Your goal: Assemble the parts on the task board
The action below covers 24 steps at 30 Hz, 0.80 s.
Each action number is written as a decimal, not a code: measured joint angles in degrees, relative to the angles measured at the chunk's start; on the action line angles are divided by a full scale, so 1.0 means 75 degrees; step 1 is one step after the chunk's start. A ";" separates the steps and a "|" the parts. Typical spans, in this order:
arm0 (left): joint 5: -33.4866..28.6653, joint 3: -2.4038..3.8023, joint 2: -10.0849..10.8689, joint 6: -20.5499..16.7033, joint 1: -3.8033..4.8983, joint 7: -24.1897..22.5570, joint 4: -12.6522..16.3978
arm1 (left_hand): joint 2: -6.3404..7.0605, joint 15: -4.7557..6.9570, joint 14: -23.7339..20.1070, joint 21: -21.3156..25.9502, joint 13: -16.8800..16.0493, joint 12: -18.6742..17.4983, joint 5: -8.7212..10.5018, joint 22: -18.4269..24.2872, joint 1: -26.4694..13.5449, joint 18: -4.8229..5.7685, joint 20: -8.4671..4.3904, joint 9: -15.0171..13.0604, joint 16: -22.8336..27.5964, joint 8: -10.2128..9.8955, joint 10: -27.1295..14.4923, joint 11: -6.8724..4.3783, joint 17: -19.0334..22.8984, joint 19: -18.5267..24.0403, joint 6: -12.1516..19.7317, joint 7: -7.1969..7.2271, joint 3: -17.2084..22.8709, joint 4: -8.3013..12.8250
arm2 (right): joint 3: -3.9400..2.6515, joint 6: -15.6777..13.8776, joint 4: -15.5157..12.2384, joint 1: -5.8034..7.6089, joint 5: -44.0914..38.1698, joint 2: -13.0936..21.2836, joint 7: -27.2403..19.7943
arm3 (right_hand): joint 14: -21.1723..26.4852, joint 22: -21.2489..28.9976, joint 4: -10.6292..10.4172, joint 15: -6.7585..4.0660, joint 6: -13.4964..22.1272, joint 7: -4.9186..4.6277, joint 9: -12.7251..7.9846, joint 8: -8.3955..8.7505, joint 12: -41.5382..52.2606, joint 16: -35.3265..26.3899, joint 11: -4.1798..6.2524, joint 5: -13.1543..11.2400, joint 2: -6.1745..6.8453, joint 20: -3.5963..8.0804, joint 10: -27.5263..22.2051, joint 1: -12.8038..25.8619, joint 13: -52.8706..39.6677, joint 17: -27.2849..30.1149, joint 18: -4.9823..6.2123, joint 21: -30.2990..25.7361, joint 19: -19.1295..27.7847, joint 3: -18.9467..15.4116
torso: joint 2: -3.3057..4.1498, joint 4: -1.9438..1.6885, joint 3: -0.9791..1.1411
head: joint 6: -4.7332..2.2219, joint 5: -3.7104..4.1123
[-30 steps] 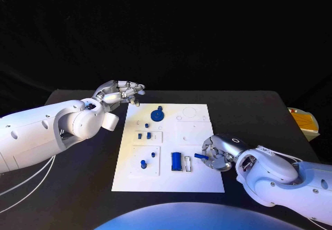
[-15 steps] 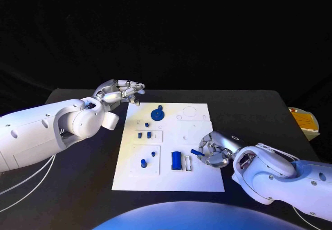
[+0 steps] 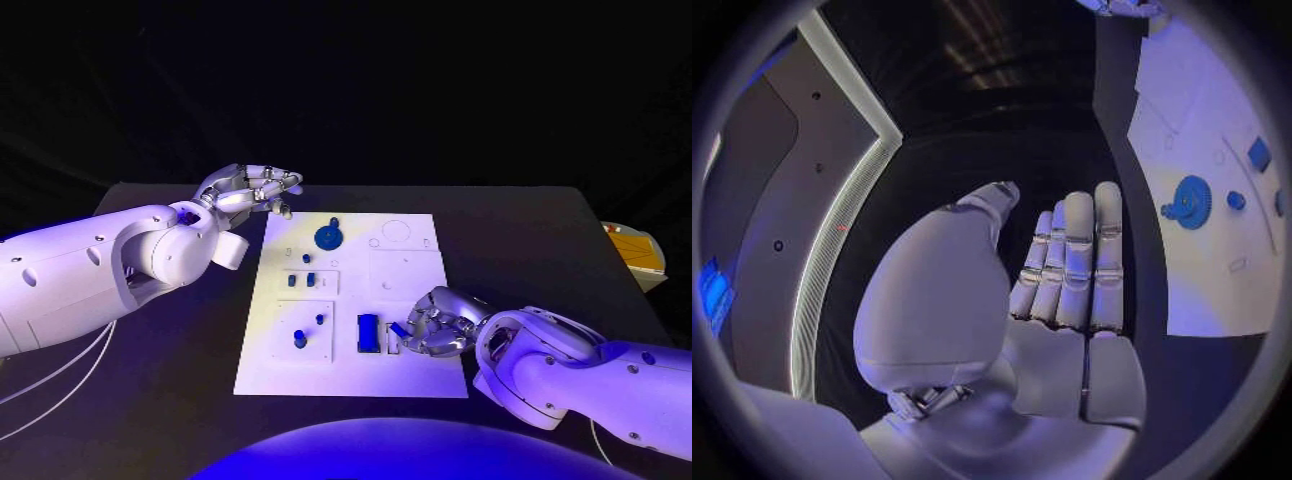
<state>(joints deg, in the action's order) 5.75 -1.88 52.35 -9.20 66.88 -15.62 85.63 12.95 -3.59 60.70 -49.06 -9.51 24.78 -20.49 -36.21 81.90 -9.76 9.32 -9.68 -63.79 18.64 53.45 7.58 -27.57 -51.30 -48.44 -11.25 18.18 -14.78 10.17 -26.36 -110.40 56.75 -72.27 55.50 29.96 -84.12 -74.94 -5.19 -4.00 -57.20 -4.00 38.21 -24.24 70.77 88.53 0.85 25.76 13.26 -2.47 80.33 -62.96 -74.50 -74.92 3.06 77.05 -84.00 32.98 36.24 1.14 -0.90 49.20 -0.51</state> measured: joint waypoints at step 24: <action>0.0000 0.0000 0.0020 0.0014 0.0000 0.0061 0.0013 | -0.0030 0.0000 0.0000 0.0000 -0.0005 0.0044 0.0000 0.0008 0.0030 0.0000 -0.0028 0.0000 0.0000 0.0000 -0.0027 0.0027 0.0000 -0.0027 0.0028 -0.0028 0.0000 0.0000 | -0.0003 0.0094 0.0194 -0.0023 0.0607 -0.0236 0.0016 | 0.0000 0.0002 -0.0409 0.0000 -0.0094 0.0094 -0.0069 0.0058 0.0001 0.0000 -0.0027 -0.0136 -0.0047 0.0000 0.0026 0.0504 -0.0048 0.0001 0.0000 -0.0053 0.0000 -0.0298 | 0.0001 0.0002 0.0004 | 0.0023 -0.0014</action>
<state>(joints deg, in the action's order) 5.75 -1.88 52.50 -9.09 66.89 -15.16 85.72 12.72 -3.59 60.70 -49.06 -9.54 25.11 -20.49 -36.15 82.13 -9.75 9.12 -9.68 -63.79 18.64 53.25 7.79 -27.57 -51.50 -48.23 -11.46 18.18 -14.78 10.15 -25.65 -108.94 56.58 -67.71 53.74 30.08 -84.12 -74.92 -8.25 -4.00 -57.91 -3.30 37.70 -23.81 70.78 88.53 0.65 24.74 12.90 -2.47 80.53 -59.18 -74.86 -74.91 3.06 76.65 -84.00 30.74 36.25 1.16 -0.87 49.37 -0.61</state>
